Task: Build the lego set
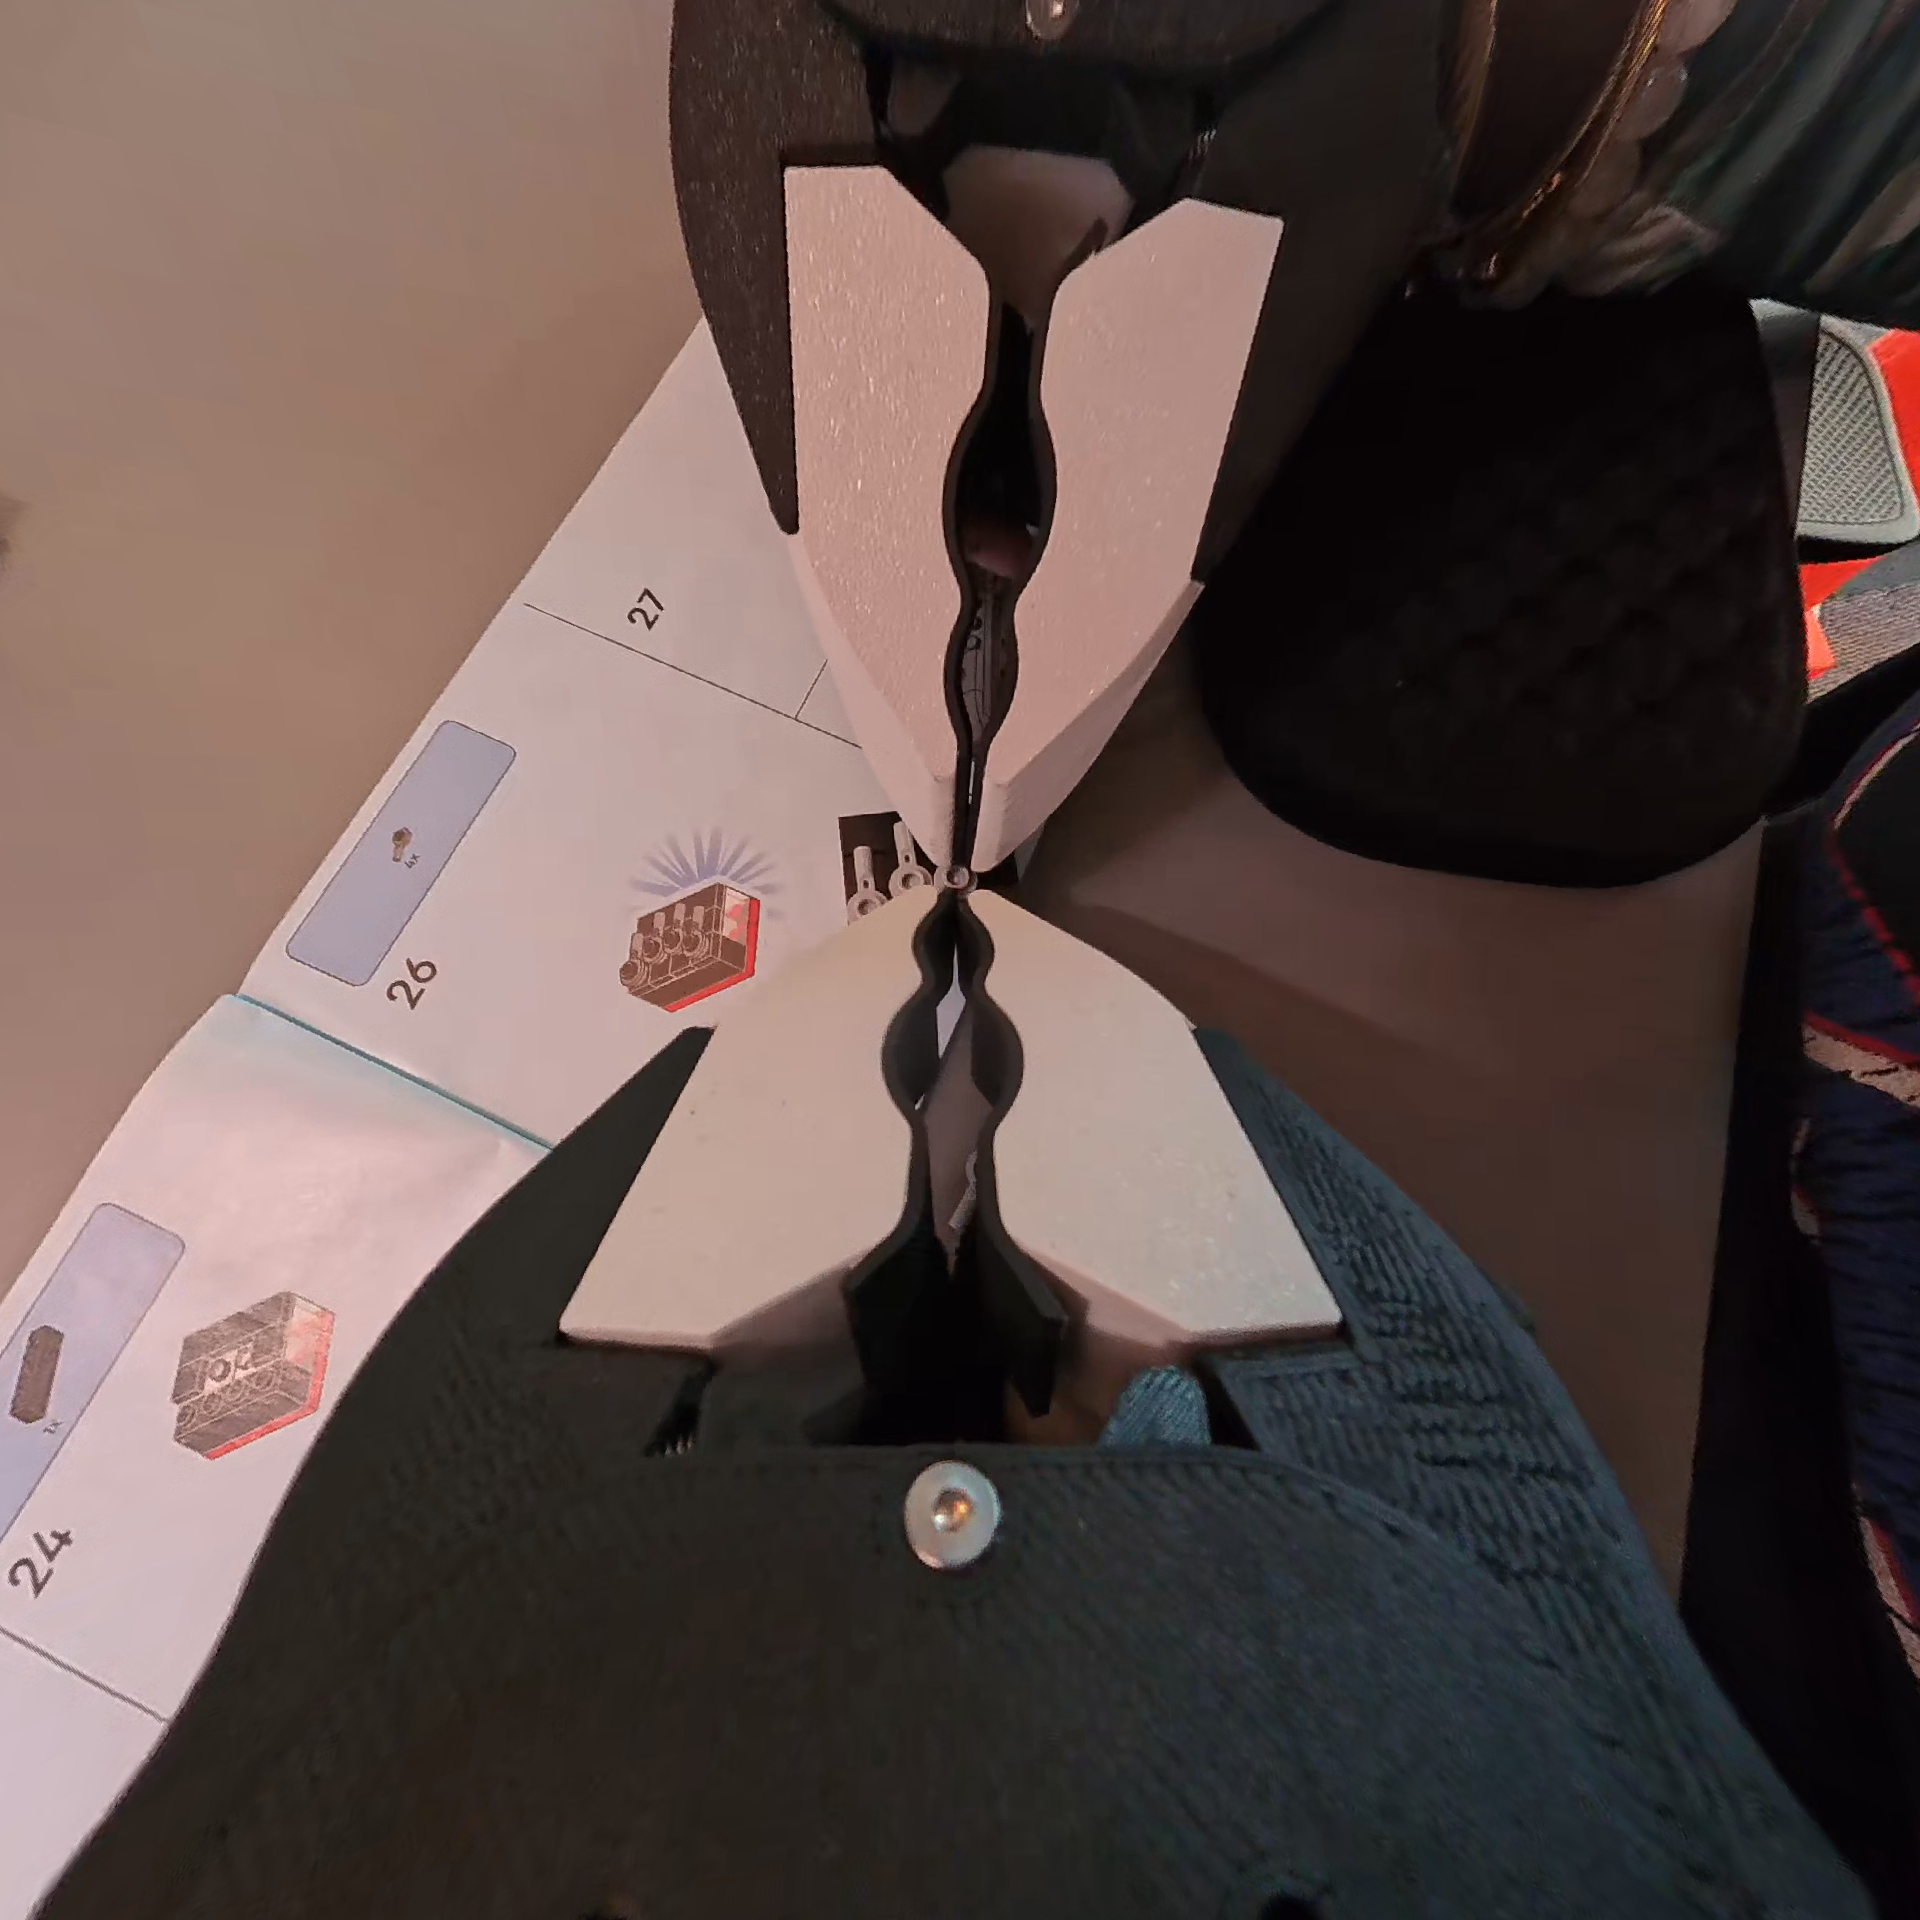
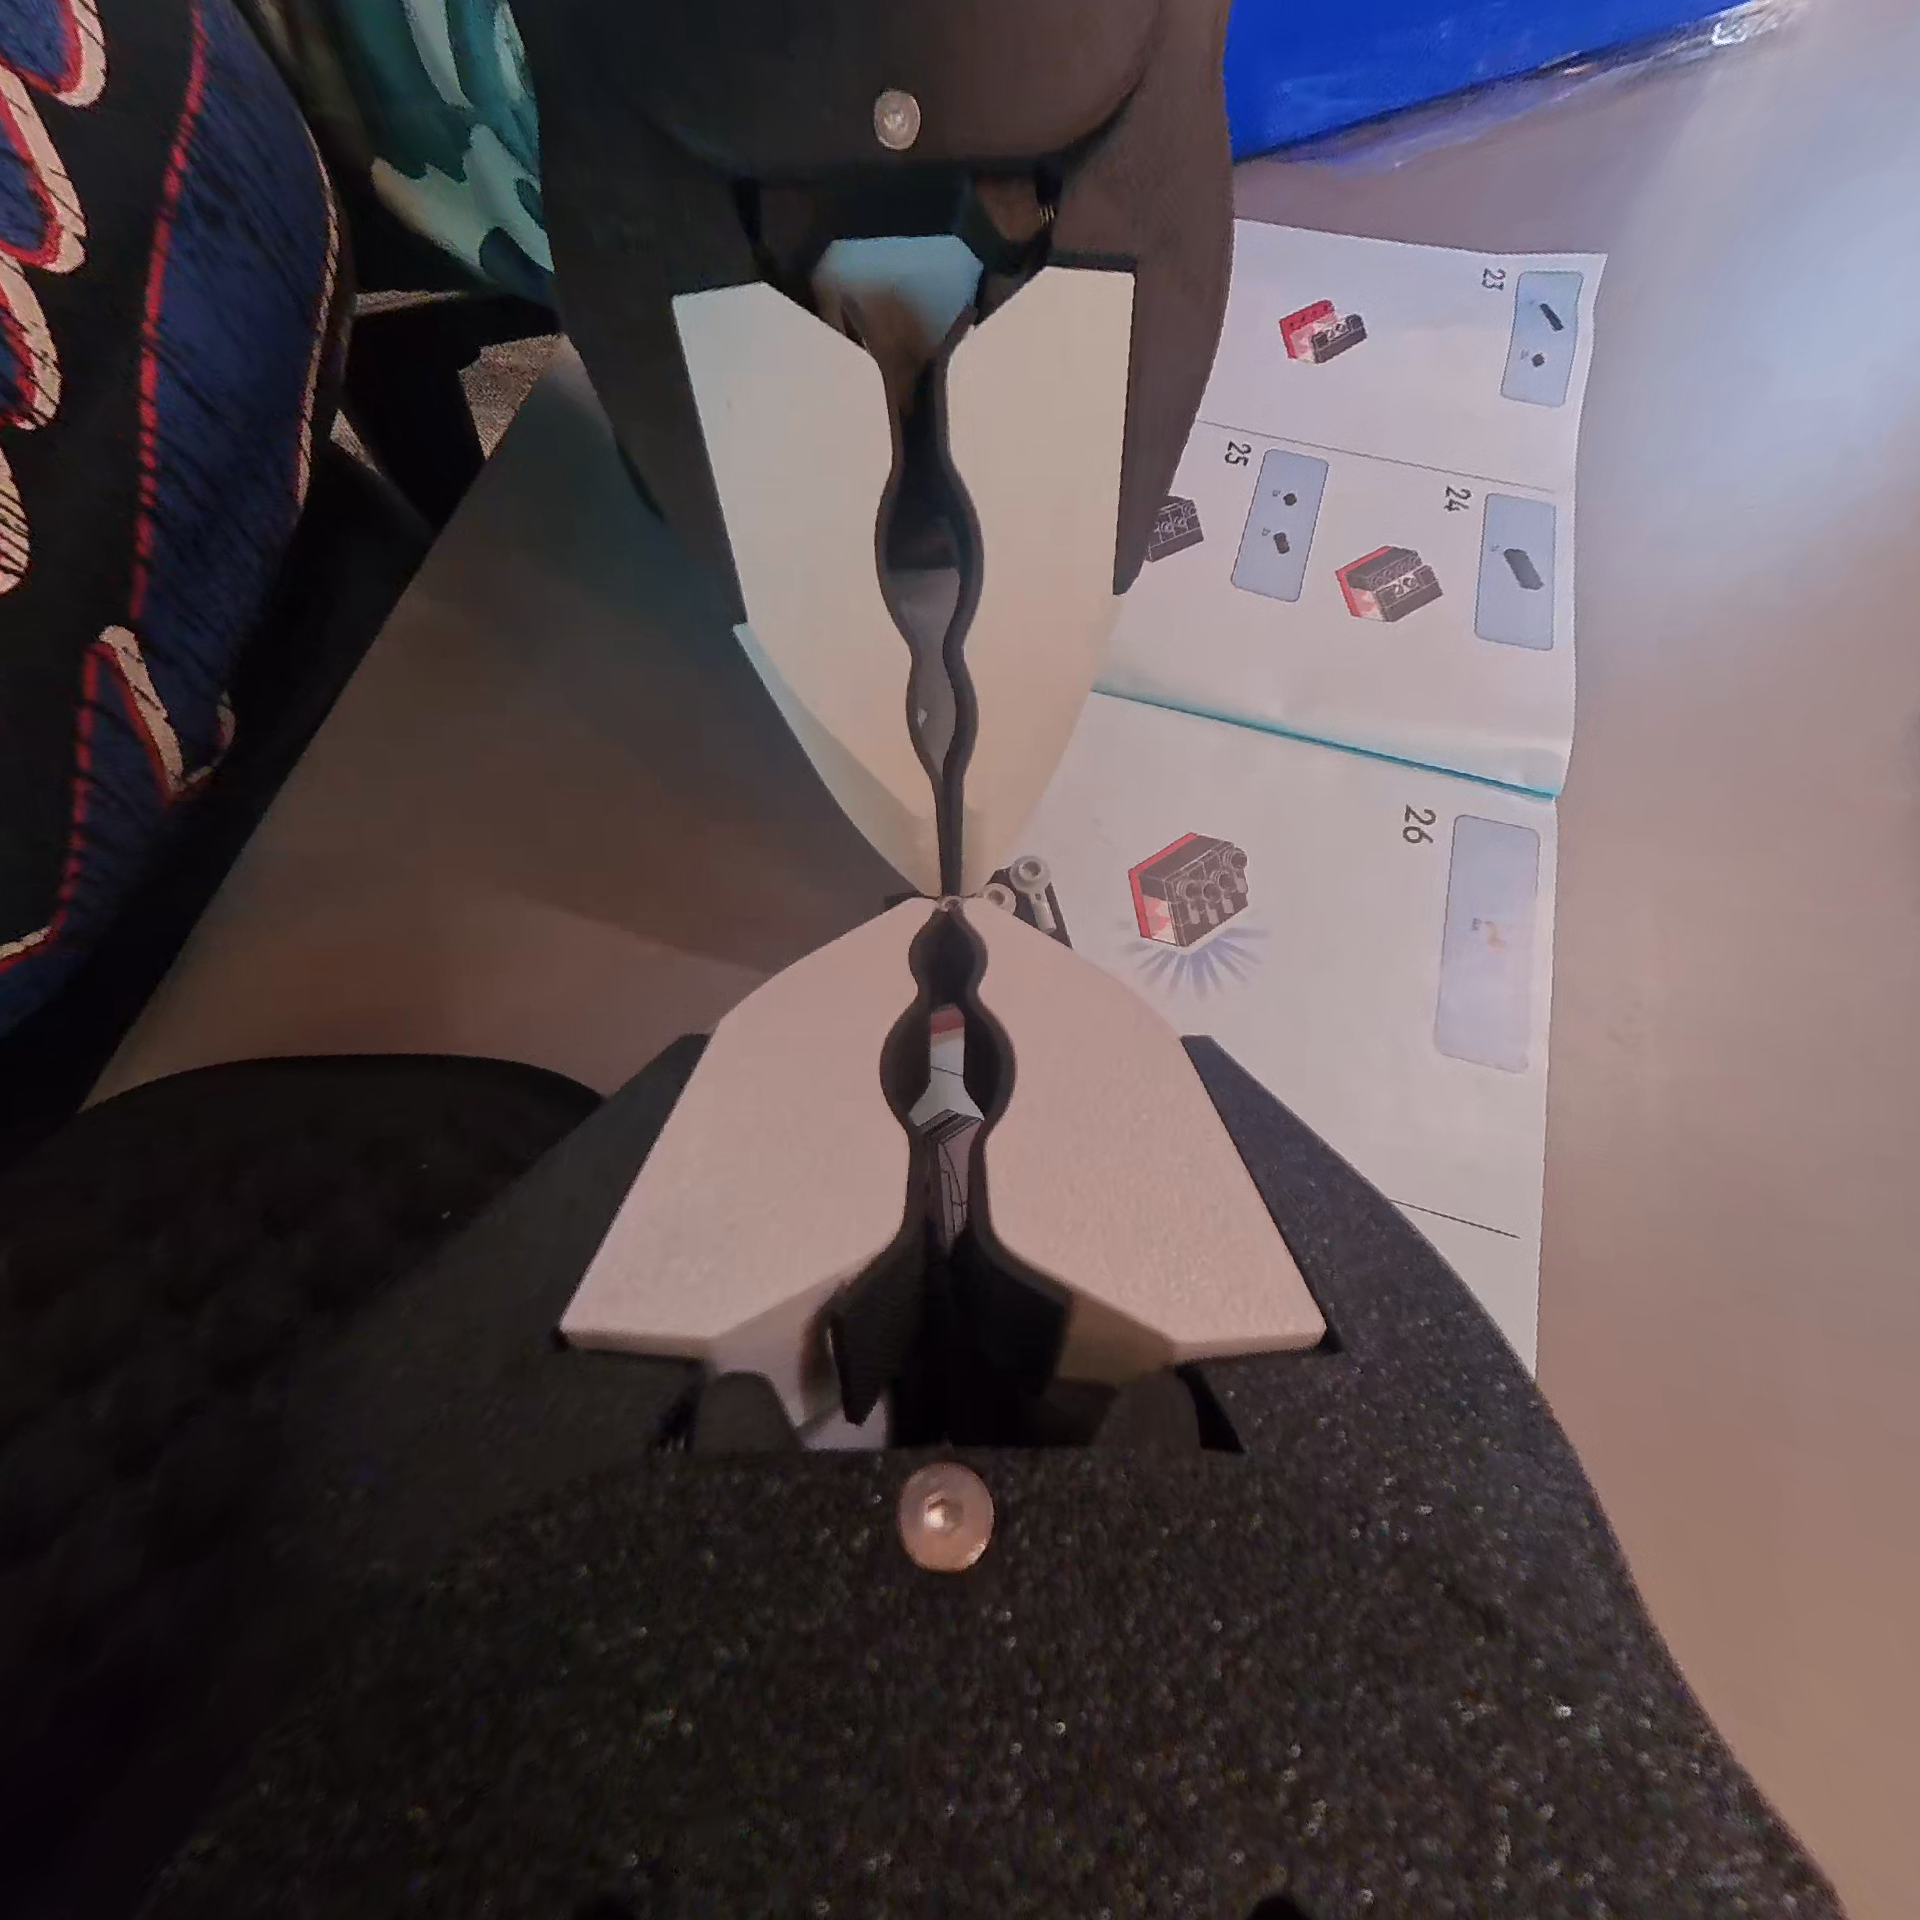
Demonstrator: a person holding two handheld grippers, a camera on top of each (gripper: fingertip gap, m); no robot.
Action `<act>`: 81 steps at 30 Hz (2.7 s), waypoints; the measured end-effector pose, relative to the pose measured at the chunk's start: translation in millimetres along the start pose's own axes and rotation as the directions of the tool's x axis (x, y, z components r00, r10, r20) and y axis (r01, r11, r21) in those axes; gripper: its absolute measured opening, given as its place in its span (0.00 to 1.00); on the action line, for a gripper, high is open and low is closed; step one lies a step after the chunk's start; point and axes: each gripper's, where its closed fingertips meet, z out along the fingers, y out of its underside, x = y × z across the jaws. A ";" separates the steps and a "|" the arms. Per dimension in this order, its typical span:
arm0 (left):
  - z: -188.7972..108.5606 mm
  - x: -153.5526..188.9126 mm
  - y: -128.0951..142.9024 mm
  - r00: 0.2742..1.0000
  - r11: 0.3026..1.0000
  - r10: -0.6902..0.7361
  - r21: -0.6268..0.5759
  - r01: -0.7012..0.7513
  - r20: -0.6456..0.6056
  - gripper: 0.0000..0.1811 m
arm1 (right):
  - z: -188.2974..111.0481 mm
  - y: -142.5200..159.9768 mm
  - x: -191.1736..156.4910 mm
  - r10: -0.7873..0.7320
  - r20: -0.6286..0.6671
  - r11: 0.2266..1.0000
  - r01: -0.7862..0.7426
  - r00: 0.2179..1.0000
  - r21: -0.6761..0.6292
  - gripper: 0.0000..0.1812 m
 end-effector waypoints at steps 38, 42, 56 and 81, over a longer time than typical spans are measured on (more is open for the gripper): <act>-0.6 -4.7 1.7 0.999 0.999 -0.049 0.010 0.049 -0.024 0.00 | 0.3 -1.7 0.3 0.005 -0.029 1.000 -0.005 1.000 0.019 0.00; -7.5 -11.6 -4.9 0.997 0.994 -0.078 0.077 0.077 0.010 0.00 | -8.4 -6.9 9.3 0.023 -0.087 0.997 -0.016 0.996 0.077 0.00; 0.7 -16.7 -3.9 0.996 0.996 -0.082 0.035 0.081 0.026 0.00 | 3.1 0.3 9.8 0.021 -0.074 1.000 -0.020 0.997 0.019 0.00; -49.4 -2.6 43.4 1.000 0.998 0.000 -0.065 0.001 0.023 0.06 | 42.2 -20.3 -10.8 0.127 -0.215 0.981 -0.154 0.968 -0.115 0.10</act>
